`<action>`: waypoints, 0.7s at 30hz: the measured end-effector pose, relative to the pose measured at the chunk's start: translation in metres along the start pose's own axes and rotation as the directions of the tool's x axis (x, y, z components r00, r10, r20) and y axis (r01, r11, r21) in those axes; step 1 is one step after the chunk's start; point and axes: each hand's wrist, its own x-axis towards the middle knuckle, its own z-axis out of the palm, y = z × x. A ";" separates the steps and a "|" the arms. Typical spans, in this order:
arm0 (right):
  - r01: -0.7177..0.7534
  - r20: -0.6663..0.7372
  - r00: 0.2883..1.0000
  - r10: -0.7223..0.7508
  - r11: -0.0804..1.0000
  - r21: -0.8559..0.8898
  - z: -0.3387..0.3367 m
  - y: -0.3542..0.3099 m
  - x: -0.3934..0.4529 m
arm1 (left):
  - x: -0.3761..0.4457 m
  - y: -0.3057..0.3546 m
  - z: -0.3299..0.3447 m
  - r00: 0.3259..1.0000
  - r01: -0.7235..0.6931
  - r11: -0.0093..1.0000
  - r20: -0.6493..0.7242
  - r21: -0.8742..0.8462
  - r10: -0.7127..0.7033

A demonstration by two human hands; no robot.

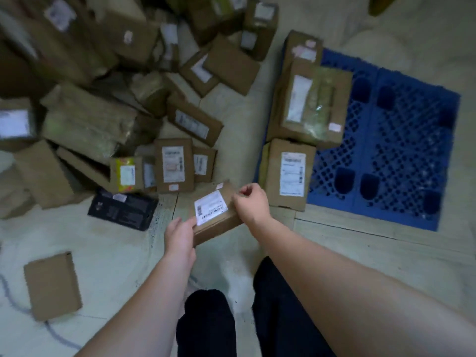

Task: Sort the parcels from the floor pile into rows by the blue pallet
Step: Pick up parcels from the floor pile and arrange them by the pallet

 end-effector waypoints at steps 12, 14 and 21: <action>-0.026 0.051 0.999 0.018 0.987 0.159 -0.145 0.046 0.029 | -0.083 0.015 0.121 0.922 -0.369 0.791 0.299 0.488 0.246; -0.048 0.015 0.999 0.046 0.978 0.203 -0.158 0.062 0.042 | -0.081 0.007 0.146 0.913 -0.385 0.763 0.333 0.519 0.235; -0.184 -0.008 0.977 0.212 0.866 0.464 -0.173 0.087 0.088 | -0.066 -0.004 0.206 0.911 -0.387 0.720 0.359 0.576 0.202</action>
